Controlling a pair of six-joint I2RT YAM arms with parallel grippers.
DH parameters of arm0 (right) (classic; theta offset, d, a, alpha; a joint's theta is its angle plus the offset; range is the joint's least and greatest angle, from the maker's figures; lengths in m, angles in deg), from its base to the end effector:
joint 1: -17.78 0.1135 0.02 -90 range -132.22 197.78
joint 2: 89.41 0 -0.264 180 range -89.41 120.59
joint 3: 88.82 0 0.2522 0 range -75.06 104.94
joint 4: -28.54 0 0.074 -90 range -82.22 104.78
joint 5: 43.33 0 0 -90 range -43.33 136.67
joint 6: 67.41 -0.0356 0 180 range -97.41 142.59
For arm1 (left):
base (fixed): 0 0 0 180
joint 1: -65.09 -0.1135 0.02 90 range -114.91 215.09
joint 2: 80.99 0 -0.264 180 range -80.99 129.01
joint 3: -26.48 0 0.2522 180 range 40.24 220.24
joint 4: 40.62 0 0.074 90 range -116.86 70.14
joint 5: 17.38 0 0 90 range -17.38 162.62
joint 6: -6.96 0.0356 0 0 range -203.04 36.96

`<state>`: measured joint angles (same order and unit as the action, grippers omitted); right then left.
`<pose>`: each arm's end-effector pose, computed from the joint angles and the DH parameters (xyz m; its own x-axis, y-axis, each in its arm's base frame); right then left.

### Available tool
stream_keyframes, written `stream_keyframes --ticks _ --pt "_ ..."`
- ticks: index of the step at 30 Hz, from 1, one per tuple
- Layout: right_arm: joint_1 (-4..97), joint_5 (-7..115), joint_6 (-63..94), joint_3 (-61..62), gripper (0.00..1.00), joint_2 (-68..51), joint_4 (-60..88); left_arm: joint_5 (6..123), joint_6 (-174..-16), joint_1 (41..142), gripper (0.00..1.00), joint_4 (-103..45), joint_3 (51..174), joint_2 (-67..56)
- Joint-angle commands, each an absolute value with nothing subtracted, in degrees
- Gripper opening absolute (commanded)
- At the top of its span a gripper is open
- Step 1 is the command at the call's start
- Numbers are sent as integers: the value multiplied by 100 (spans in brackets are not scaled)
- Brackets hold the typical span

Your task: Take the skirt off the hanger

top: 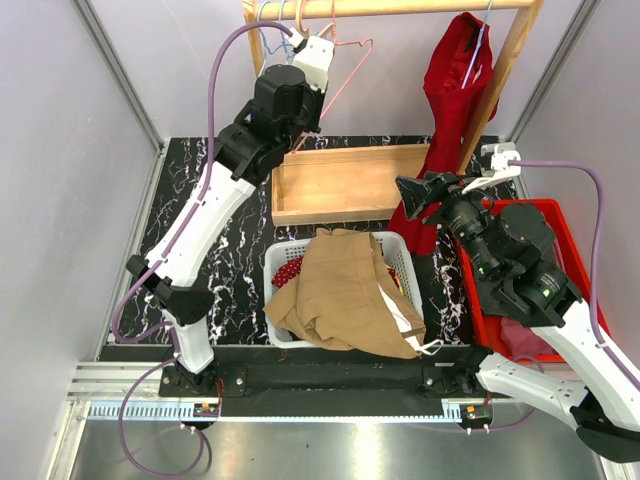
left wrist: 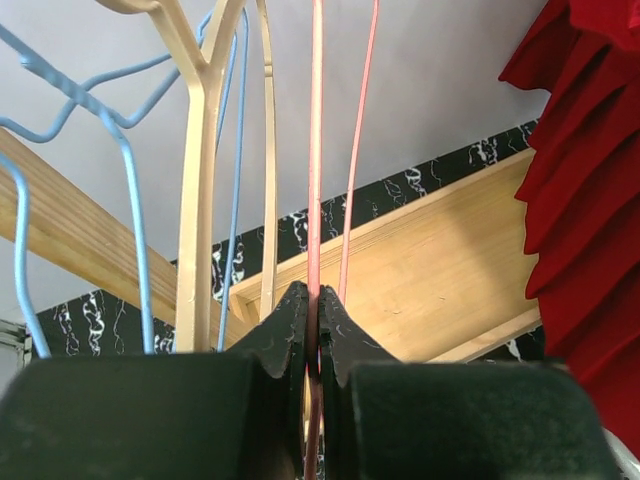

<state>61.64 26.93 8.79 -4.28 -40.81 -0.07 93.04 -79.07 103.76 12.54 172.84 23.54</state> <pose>0.1210 0.0996 0.4733 -0.0086 0.3031 -0.9529 -0.4207 0.8634 0.2784 0.3040 -0.2274 0.5162 -0.1310 0.1879 -0.9734 0.3283 0.9347 0.1363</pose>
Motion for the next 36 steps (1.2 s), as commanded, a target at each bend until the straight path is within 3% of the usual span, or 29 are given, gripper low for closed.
stream_keyframes --ticks 1,6,11,13,14,15,16,21,26,36 --pt "6155 2769 826 -352 68 -4195 64 9512 -7777 10349 0 874 17243 2404" --pt "6155 2480 958 -343 68 -4204 20 9503 -7742 10358 0 900 16918 2299" --pt "6164 1795 818 209 59 -3600 -698 9178 -7680 10367 1 927 16549 1966" --pt "6164 1165 694 648 60 -3082 -1289 9143 -7645 10376 19 935 16505 1869" --pt "6164 960 747 711 64 -3009 -1316 9134 -7584 10384 52 935 16461 1746" --pt "6164 724 843 790 65 -2974 -1177 9134 -7557 10393 77 944 16426 1675" --pt "6164 321 940 817 65 -2982 -1019 9151 -7540 10393 96 944 16399 1536" --pt "6120 -972 2528 1246 73 -2746 489 9178 -7513 10402 99 831 16110 1095" --pt "4885 -493 3112 2283 76 -2175 960 9046 -7627 10446 99 724 15977 585" --pt "2712 2572 889 6638 78 608 -2588 8625 -7478 10543 99 1146 15872 76"
